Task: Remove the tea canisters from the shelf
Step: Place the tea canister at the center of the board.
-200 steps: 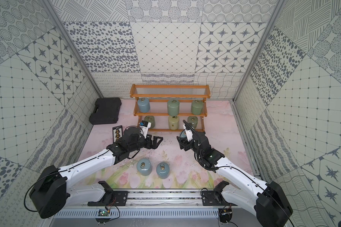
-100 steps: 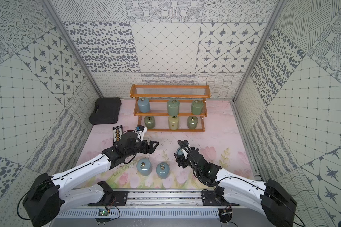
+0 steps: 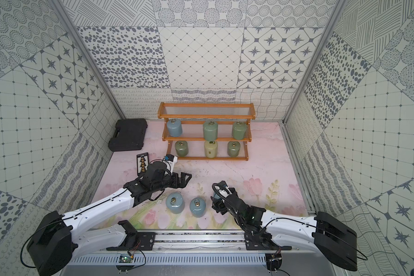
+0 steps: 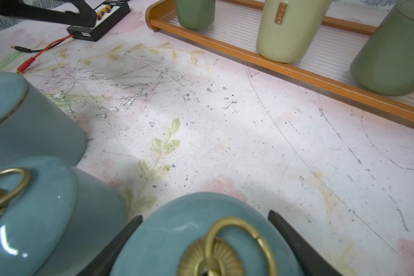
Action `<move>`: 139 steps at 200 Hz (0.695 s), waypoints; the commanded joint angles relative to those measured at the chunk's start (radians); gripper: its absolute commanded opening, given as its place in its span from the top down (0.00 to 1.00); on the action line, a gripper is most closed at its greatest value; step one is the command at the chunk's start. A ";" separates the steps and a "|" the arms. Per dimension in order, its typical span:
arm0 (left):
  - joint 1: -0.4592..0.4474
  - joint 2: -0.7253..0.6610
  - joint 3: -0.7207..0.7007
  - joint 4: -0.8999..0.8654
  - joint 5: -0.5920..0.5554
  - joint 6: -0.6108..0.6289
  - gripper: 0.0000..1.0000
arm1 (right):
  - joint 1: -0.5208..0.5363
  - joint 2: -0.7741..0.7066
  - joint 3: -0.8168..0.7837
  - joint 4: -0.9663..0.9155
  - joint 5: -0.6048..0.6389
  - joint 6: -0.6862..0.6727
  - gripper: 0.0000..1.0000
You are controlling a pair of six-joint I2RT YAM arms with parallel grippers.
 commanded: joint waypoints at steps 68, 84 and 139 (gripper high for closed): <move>0.002 -0.018 -0.014 -0.017 -0.020 -0.018 0.00 | 0.075 0.073 -0.036 0.210 0.097 0.075 0.27; 0.002 -0.021 -0.015 -0.017 -0.022 -0.018 0.00 | 0.086 0.069 -0.043 0.205 0.110 0.086 0.25; 0.002 -0.027 -0.029 -0.014 -0.024 -0.027 0.00 | 0.109 0.044 -0.061 0.180 0.141 0.114 0.17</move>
